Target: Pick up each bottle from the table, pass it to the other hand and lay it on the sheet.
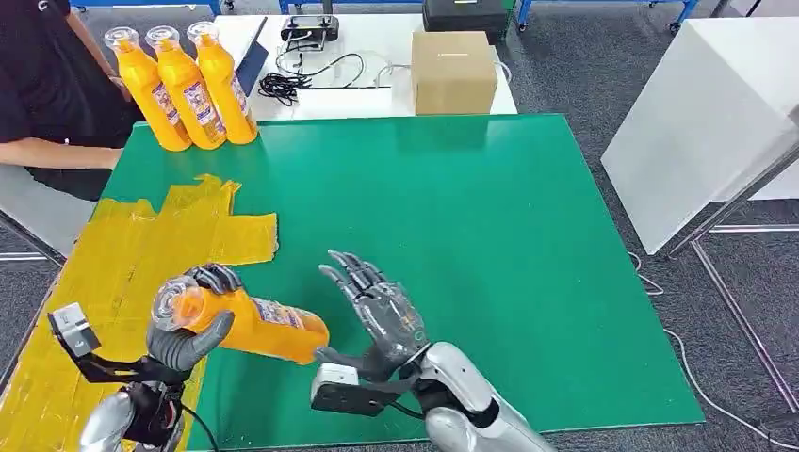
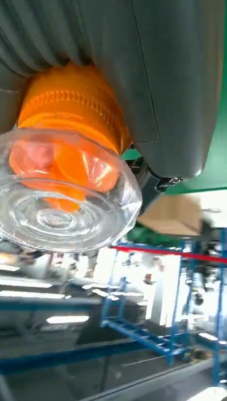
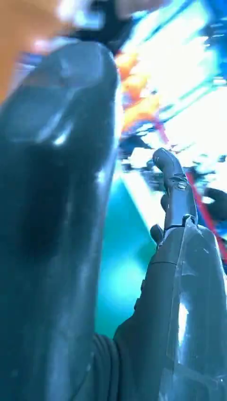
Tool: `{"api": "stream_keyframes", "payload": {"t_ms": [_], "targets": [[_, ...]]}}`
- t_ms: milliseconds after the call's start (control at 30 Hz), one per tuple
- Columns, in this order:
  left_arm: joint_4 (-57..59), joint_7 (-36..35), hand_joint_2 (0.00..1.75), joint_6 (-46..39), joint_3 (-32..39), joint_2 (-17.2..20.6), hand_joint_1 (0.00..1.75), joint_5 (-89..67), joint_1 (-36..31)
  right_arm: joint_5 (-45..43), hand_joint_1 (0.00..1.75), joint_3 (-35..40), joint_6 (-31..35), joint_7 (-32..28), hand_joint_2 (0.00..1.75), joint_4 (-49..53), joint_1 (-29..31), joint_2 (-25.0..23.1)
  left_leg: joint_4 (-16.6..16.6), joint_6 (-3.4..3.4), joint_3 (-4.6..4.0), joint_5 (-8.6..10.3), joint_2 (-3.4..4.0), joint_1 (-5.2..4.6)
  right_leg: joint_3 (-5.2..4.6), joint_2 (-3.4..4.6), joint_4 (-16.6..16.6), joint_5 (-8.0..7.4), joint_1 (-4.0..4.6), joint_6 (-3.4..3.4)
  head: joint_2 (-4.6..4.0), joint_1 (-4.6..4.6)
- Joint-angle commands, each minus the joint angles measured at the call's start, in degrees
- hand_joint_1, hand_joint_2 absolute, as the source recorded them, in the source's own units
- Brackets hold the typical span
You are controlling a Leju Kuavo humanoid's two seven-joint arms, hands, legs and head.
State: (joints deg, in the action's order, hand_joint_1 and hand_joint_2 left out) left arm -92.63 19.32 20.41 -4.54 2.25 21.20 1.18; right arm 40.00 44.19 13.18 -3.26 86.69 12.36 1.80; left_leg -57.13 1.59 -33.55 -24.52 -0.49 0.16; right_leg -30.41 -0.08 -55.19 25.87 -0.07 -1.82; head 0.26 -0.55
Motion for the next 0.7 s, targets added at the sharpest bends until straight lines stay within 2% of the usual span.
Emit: {"api": "stream_keyframes", "payload": {"t_ms": [33,200,467,567,667,700], "targets": [[-0.9,0.5,1.75,-0.8,3.6,-1.2,1.75,-2.4,1.0,0.8,0.00,-6.0,0.7,-1.0,0.00,12.8,-5.0,6.2,0.0,-0.03,0.06,-0.02,-0.07,0.01,0.10,-0.09,0.0,0.04,0.01,-0.01,0.00,-0.04],[-1.4,1.3,1.75,-4.7,3.4,-1.3,1.75,-7.3,0.8,1.0,0.00,-6.8,1.6,-1.2,0.00,12.9,-5.7,6.2,0.0,-0.04,0.08,-0.01,-0.03,0.03,0.10,-0.06,0.0,0.02,0.02,0.00,0.00,-0.04],[-1.5,1.3,1.75,-4.8,3.3,-1.4,1.75,-7.4,0.7,1.1,0.00,-6.9,1.6,-1.2,0.00,13.0,-5.9,6.4,0.0,-0.05,0.18,-0.05,0.01,0.05,0.23,-0.02,0.1,0.05,0.04,-0.01,0.00,-0.04],[-2.8,3.2,1.75,-10.7,3.1,-1.5,1.75,-14.3,0.7,1.1,0.00,-8.0,2.4,-1.2,0.00,14.4,-7.3,6.6,0.0,-0.05,0.19,-0.05,0.01,0.03,0.23,-0.02,0.0,0.05,0.02,-0.01,0.00,-0.04],[-7.9,6.3,1.75,-27.1,0.9,-1.9,1.75,-33.4,-0.5,2.1,0.00,-10.4,2.7,-0.6,0.00,16.7,-10.0,7.2,0.0,-0.05,0.09,-0.03,-0.14,0.06,0.18,-0.17,0.0,0.07,0.06,-0.01,0.00,-0.04],[-8.7,5.3,1.75,-27.5,0.5,-1.9,1.75,-33.8,-0.7,2.1,0.00,-10.5,2.7,-0.5,0.00,17.0,-10.3,7.3,0.0,-0.04,0.09,-0.02,-0.13,0.05,0.15,-0.15,0.0,0.05,0.04,0.00,0.00,-0.04]]}}
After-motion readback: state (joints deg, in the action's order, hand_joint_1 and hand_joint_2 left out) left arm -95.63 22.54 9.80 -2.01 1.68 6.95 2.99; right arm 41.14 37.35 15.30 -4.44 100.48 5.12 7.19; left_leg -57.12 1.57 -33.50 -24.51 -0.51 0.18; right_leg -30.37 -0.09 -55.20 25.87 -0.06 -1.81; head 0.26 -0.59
